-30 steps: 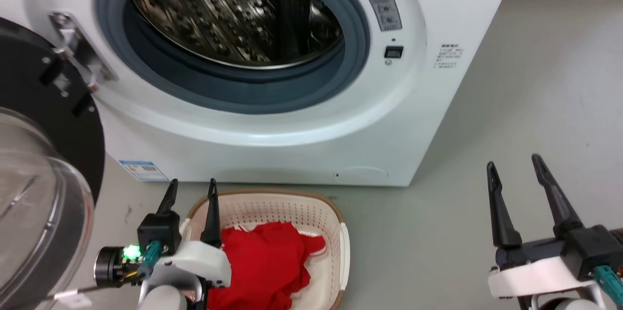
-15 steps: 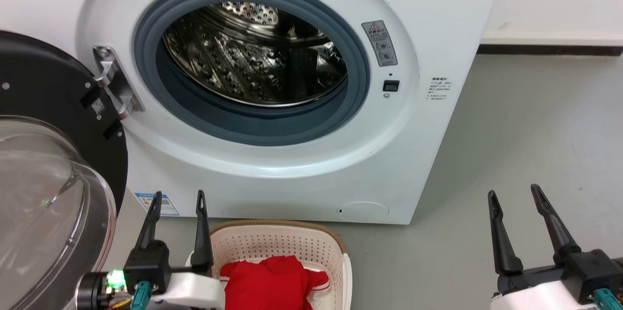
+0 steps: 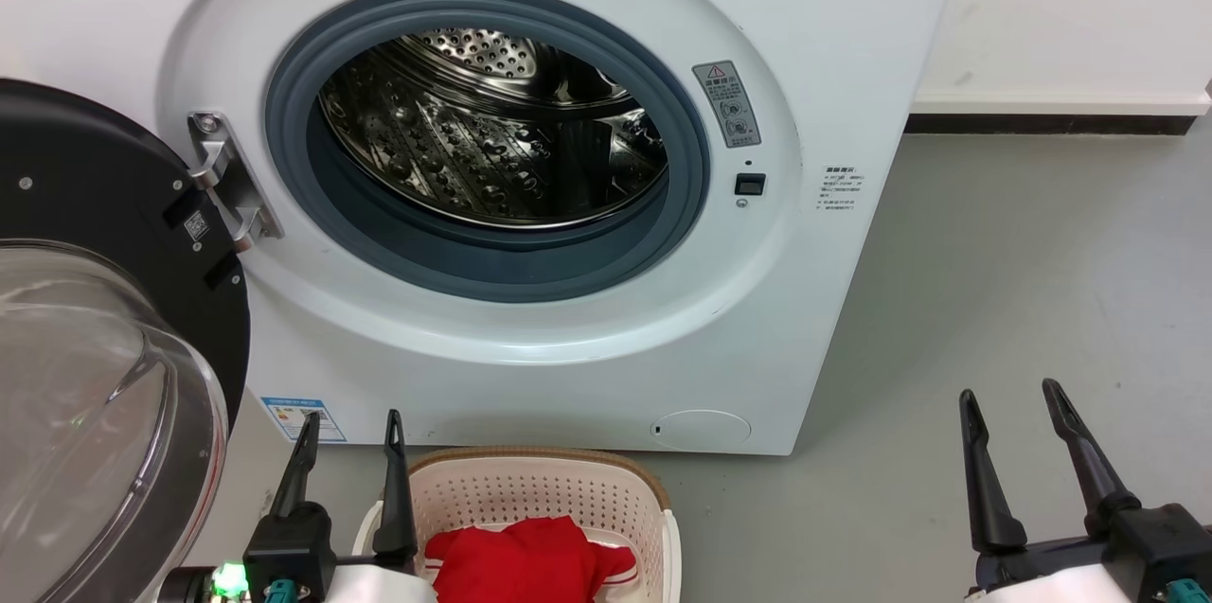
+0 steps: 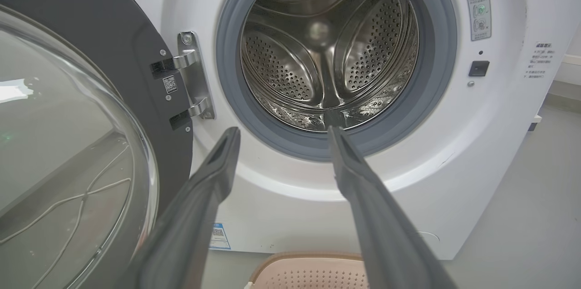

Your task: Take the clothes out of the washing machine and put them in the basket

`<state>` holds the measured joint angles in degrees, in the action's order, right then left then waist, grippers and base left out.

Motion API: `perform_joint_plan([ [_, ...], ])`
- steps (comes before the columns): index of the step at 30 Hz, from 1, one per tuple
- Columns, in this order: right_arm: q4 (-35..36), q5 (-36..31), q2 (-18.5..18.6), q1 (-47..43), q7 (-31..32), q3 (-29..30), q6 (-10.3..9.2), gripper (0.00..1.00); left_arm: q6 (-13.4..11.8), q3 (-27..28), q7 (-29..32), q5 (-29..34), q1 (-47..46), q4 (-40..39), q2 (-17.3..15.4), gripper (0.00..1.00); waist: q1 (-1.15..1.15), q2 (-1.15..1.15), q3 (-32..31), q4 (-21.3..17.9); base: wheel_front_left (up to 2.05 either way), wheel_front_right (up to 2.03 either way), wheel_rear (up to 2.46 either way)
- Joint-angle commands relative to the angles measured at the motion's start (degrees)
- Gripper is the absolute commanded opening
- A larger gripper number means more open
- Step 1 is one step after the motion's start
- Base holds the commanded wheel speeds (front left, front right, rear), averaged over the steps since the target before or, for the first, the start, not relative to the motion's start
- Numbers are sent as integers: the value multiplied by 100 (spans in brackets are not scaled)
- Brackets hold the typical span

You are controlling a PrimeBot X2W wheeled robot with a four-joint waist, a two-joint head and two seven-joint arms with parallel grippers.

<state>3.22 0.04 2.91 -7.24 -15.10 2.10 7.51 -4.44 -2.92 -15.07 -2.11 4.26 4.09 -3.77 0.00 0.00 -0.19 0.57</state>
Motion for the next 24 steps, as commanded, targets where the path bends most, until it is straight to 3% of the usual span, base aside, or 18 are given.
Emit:
perform_joint_plan([
  [1, 11, 22, -6, -76, -9, 8, -4, 100, 21, 30, -14, 27, 30, 7, -2, 100, 0, 0, -5, -2, 0, 0, 0],
  [11, 21, 38, -6, -78, -9, -2, -4, 100, 93, 63, -14, 58, 87, 2, 25, 100, 0, 0, -42, -37, 0, 0, 0],
  [12, 2, 36, 0, -30, 0, 2, 0, 0, 73, 60, 0, 44, 26, -1, 28, 0, 0, 0, -43, -37, 0, 0, 0],
  [17, -212, 134, -3, -51, 12, -24, 0, 0, 86, 67, 58, -48, 64, 247, 56, 0, 0, 0, -44, -39, 0, 0, 0],
  [24, -339, 1087, 56, 76, 163, -49, 0, 0, 195, 169, 279, -916, -65, 335, 59, 0, 0, 0, -39, -40, 0, 0, 0],
])
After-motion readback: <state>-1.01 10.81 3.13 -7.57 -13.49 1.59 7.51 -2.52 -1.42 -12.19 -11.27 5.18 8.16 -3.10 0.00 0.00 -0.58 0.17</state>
